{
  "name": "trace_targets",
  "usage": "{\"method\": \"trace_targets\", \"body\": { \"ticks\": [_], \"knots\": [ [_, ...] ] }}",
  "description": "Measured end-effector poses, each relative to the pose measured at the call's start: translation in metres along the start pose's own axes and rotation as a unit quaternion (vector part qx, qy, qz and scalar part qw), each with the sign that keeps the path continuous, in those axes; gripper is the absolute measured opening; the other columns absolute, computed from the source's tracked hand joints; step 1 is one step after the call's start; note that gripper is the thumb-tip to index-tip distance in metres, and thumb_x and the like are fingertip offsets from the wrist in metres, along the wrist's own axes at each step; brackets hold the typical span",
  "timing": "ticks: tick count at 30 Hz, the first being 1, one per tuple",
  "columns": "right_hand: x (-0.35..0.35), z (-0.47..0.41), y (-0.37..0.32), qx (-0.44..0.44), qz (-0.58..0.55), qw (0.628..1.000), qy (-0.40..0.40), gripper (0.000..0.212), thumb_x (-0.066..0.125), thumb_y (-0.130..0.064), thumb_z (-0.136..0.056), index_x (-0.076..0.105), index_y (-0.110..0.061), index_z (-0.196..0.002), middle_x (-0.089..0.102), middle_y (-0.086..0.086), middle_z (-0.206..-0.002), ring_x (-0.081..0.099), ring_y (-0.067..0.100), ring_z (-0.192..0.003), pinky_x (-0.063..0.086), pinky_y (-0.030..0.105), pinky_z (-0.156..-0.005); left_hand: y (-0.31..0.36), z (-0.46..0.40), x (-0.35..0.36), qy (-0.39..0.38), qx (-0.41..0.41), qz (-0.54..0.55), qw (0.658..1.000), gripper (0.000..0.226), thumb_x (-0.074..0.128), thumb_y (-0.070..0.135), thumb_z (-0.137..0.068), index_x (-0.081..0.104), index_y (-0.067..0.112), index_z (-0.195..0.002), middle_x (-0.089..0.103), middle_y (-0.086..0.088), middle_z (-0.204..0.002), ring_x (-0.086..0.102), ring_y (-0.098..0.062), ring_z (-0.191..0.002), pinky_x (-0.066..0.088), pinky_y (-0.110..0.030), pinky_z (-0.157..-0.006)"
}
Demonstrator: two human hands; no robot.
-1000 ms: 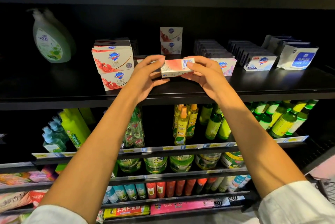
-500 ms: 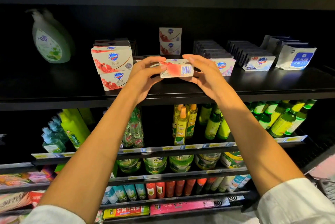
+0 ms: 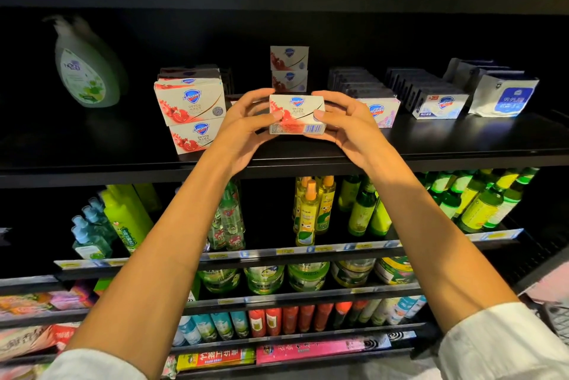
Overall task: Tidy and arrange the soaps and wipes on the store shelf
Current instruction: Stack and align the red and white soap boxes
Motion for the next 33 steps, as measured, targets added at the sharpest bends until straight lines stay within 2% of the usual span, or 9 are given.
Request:
{"method": "trace_targets", "body": {
  "ticks": [7, 12, 16, 18, 21, 25, 28, 31, 33],
  "knots": [
    [0.001, 0.0, -0.001, -0.009, 0.03, 1.0, 0.0, 0.049, 0.075, -0.004, -0.092, 0.062, -0.018, -0.136, 0.07, 0.013, -0.13, 0.068, 0.026, -0.123, 0.059, 0.054, -0.097, -0.002, -0.002, -0.002, 0.026, 0.009, -0.058, 0.998, 0.05, 0.069, -0.011, -0.091, 0.057, 0.004, -0.137, 0.072, -0.014, -0.125, 0.069, -0.025, -0.121, 0.061, -0.045, -0.092],
    [0.008, 0.003, -0.003, 0.001, 0.035, 0.999, -0.015, 0.048, 0.074, 0.001, -0.092, 0.06, -0.009, -0.137, 0.074, 0.015, -0.122, 0.072, 0.027, -0.115, 0.062, 0.048, -0.092, 0.004, 0.004, -0.001, 0.019, 0.041, -0.081, 0.996, 0.053, 0.071, -0.011, -0.089, 0.056, 0.004, -0.137, 0.067, -0.016, -0.131, 0.065, -0.025, -0.126, 0.061, -0.044, -0.092],
    [0.003, 0.001, -0.003, -0.004, 0.043, 0.999, -0.001, 0.047, 0.075, 0.002, -0.09, 0.063, -0.009, -0.134, 0.074, 0.014, -0.121, 0.072, 0.026, -0.115, 0.063, 0.046, -0.091, 0.006, 0.009, 0.002, 0.046, 0.058, -0.148, 0.986, 0.059, 0.077, -0.002, -0.088, 0.054, 0.013, -0.139, 0.069, -0.01, -0.125, 0.07, -0.018, -0.117, 0.061, -0.042, -0.093],
    [0.0, -0.001, -0.003, -0.011, 0.051, 0.999, 0.014, 0.047, 0.076, 0.002, -0.089, 0.064, -0.011, -0.132, 0.075, 0.013, -0.119, 0.072, 0.024, -0.115, 0.063, 0.043, -0.09, 0.008, 0.014, 0.001, 0.089, 0.084, -0.248, 0.961, 0.059, 0.078, 0.007, -0.09, 0.051, 0.018, -0.142, 0.068, -0.006, -0.124, 0.07, -0.014, -0.111, 0.061, -0.037, -0.094],
    [0.0, -0.004, -0.002, -0.017, 0.08, 0.996, 0.023, 0.047, 0.078, 0.003, -0.087, 0.065, -0.012, -0.129, 0.075, 0.012, -0.117, 0.073, 0.021, -0.114, 0.063, 0.043, -0.09, 0.009, 0.034, -0.004, 0.119, 0.131, -0.404, 0.897, 0.054, 0.075, 0.022, -0.095, 0.051, 0.02, -0.143, 0.068, -0.001, -0.12, 0.066, -0.015, -0.11, 0.056, -0.034, -0.097],
    [0.005, -0.014, 0.002, -0.016, 0.144, 0.99, 0.002, 0.051, 0.082, 0.004, -0.083, 0.065, -0.014, -0.127, 0.074, 0.014, -0.117, 0.072, 0.022, -0.113, 0.062, 0.045, -0.091, 0.001, 0.059, -0.009, 0.038, 0.184, -0.55, 0.814, 0.038, 0.066, 0.043, -0.099, 0.066, 0.019, -0.129, 0.071, 0.001, -0.119, 0.066, -0.018, -0.11, 0.055, -0.044, -0.097],
    [0.012, -0.021, 0.0, -0.024, 0.217, 0.976, -0.004, 0.053, 0.085, -0.001, -0.081, 0.063, -0.016, -0.128, 0.075, 0.007, -0.115, 0.072, 0.013, -0.111, 0.063, 0.035, -0.087, -0.008, 0.067, -0.009, -0.018, 0.2, -0.624, 0.755, 0.039, 0.063, 0.05, -0.099, 0.071, 0.021, -0.125, 0.068, 0.006, -0.126, 0.064, -0.017, -0.115, 0.054, -0.044, -0.095],
    [0.025, -0.028, 0.0, -0.047, 0.309, 0.95, -0.014, 0.053, 0.088, -0.004, -0.079, 0.062, -0.013, -0.125, 0.074, 0.0, -0.112, 0.07, 0.001, -0.102, 0.059, 0.019, -0.076, -0.011, 0.068, -0.011, -0.02, 0.21, -0.651, 0.729, 0.037, 0.064, 0.047, -0.099, 0.07, 0.023, -0.127, 0.065, 0.008, -0.131, 0.065, -0.018, -0.117, 0.056, -0.045, -0.092],
    [0.034, -0.035, 0.003, -0.061, 0.345, 0.936, -0.019, 0.052, 0.089, -0.008, -0.078, 0.063, -0.014, -0.122, 0.074, -0.002, -0.109, 0.071, 0.004, -0.101, 0.061, 0.023, -0.078, -0.011, 0.068, -0.012, -0.013, 0.212, -0.652, 0.728, 0.036, 0.065, 0.046, -0.099, 0.071, 0.024, -0.126, 0.066, 0.009, -0.132, 0.064, -0.017, -0.118, 0.056, -0.044, -0.091]
  ]
}}
Point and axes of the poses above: each hand's wrist, its own z-axis away from the middle knuckle, its own x-axis out of the palm, y = z × x, the point moved 6 cm from there along -z, towards the middle knuckle
